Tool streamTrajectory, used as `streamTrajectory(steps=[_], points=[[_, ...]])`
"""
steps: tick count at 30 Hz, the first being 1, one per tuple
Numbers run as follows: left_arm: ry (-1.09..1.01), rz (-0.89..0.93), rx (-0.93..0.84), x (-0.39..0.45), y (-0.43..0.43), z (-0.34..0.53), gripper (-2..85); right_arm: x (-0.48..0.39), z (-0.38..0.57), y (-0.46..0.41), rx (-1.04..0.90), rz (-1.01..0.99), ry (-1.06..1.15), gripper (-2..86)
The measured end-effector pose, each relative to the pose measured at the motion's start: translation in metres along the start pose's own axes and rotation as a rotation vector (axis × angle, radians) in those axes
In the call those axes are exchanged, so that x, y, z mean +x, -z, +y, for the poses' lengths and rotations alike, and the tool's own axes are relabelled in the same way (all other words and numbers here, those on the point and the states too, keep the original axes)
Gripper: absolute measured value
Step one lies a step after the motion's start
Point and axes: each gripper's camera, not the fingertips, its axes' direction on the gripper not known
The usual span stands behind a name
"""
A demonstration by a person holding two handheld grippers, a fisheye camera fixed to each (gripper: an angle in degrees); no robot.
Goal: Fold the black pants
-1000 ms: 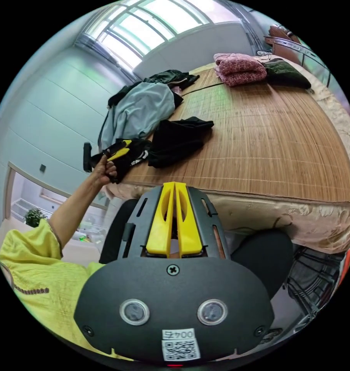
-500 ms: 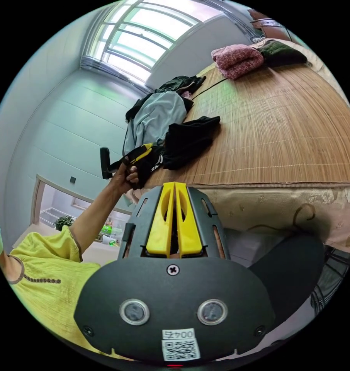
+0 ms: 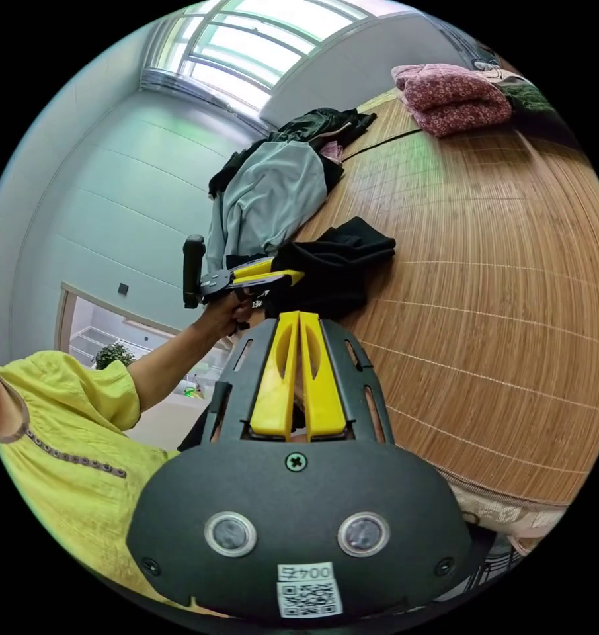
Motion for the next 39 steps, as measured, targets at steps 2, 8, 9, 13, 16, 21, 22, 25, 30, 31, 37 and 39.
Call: streamTrajectory(steps=[2,8,9,13,16,21,22,25,30,31,37,39], points=[[-0.029,0.010,-0.002,0.009,0.002,-0.004,7.1,0.000,0.000,0.006,-0.018,0.000,-0.034,-0.5],[-0.094,-0.049,0.186,0.058,0.057,-0.002,2.8,-0.002,0.012,0.031,0.017,-0.002,-0.022,2.7],[-0.112,-0.066,0.210,0.067,0.064,0.002,2.9,0.002,0.018,0.033,0.038,-0.018,-0.030,4.9],[-0.124,-0.070,0.166,0.125,0.053,0.028,5.7,0.011,0.057,0.043,0.082,-0.080,-0.155,11.1],[-0.037,-0.028,0.074,0.133,0.036,0.054,8.1,-0.004,0.097,0.061,0.125,-0.077,-0.189,11.2],[0.111,0.092,0.126,0.119,0.058,0.104,9.9,-0.016,0.139,0.101,0.198,-0.035,-0.187,10.1],[0.136,0.108,0.123,0.113,0.061,0.113,9.9,-0.016,0.150,0.108,0.208,-0.031,-0.190,9.6],[0.221,0.118,0.127,0.091,0.064,0.131,9.1,-0.013,0.174,0.114,0.176,-0.053,-0.179,7.8],[0.347,0.140,0.119,0.052,0.051,0.129,7.6,-0.008,0.194,0.104,0.163,0.033,-0.132,7.3],[0.361,0.132,0.097,0.045,0.044,0.121,7.4,-0.006,0.196,0.098,0.159,0.039,-0.132,7.2],[0.372,0.135,-0.026,0.025,0.002,0.068,7.4,-0.016,0.191,0.072,0.077,0.150,-0.059,6.4],[0.380,0.127,-0.086,0.020,-0.015,0.058,5.8,-0.015,0.193,0.070,0.078,0.150,-0.069,5.4]])
